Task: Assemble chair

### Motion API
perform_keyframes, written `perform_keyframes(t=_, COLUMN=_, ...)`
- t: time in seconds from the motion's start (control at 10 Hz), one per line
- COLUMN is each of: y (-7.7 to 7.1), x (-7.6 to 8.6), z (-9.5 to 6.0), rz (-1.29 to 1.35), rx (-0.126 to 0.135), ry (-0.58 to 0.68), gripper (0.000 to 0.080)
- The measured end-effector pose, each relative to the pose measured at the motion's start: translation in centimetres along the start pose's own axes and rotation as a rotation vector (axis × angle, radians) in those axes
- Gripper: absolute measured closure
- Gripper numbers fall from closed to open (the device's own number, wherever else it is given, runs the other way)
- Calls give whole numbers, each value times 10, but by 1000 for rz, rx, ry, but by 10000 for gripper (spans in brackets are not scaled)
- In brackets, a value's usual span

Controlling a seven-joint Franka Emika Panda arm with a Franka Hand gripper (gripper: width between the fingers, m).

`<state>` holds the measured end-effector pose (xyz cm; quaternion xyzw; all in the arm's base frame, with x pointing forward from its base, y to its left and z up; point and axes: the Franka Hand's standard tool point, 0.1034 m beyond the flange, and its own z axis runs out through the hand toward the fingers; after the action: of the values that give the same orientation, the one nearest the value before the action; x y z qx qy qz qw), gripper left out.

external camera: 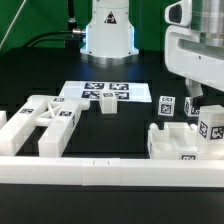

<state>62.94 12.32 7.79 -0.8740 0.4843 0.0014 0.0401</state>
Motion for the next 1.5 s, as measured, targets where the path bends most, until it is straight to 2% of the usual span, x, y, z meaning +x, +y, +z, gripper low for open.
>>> perform_keyframes(t=0.1, y=1, x=0, z=1, rz=-125, rx=-2, ry=2, gripper=151)
perform_keyframes(t=0.3, y=3, x=0, z=3, rz=-377, rx=-37, ry=-5, gripper=150)
perform_keyframes(t=0.6, y=-1, x=2, z=2, rz=-672, rx=-54, ry=-20, gripper=150)
perform_keyframes(t=1.1, y=1, x=6, z=3, rz=-1024, rx=-54, ry=-32, gripper=150)
perform_keyframes(t=1.3, y=1, x=6, z=3, rz=-1048, rx=-53, ry=-33, gripper=416)
perform_keyframes(t=1.4, y=1, x=6, z=3, rz=-1041, rx=-53, ry=-33, gripper=416)
perform_keyframes(t=1.5, y=1, x=6, z=3, rz=-1024, rx=-53, ry=-33, gripper=514)
